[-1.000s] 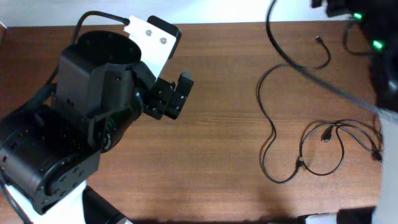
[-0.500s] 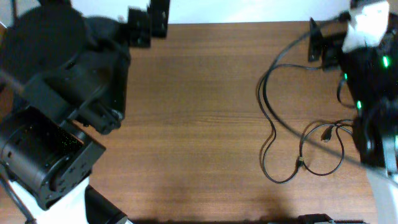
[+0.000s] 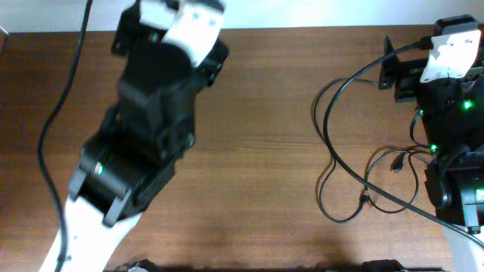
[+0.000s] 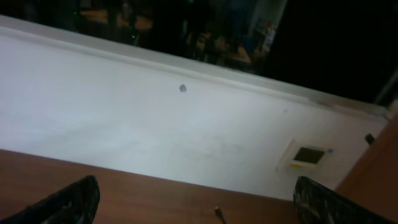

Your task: Untangle cables

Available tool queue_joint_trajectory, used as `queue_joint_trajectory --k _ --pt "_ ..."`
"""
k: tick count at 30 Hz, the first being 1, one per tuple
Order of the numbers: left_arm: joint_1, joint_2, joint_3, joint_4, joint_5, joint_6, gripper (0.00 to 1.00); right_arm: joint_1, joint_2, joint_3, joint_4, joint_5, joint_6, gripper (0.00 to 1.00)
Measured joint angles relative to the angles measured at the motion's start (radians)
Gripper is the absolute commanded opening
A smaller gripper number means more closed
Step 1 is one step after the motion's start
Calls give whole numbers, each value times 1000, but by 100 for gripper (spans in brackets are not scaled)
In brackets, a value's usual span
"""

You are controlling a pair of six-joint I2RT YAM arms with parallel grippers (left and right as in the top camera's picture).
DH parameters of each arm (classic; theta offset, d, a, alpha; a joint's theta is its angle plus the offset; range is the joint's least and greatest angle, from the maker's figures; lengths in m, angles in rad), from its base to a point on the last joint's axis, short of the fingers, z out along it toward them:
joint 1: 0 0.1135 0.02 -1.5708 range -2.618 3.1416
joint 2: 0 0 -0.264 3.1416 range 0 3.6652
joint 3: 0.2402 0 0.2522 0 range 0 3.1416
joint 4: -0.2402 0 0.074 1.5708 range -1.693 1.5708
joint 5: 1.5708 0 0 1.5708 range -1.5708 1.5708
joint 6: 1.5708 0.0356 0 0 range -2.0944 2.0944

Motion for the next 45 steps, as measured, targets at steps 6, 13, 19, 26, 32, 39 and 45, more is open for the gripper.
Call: queue_joint_trajectory --k 6,13,19,26,32,39,45 --pt "101 -385 -373 158 -14 17 99 0 -47 -23 -16 24 5 98" --pt "169 -522 -465 -128 -8 -126 99 0 3 -23 -253 32 199 96" --pt "171 -401 -479 -310 166 -255 99 0 227 -32 -422 -40 307 95" --pt "171 -225 -482 -341 365 -266 99 1 399 -36 -524 -99 271 94" --pt "171 -209 -482 -337 392 -266 99 13 521 -42 -541 -108 394 91" --pt "171 -256 -482 -336 388 -266 99 111 612 -199 -419 -119 508 85" --pt "171 -272 -482 -336 388 -266 99 182 623 -365 -326 -116 587 85"
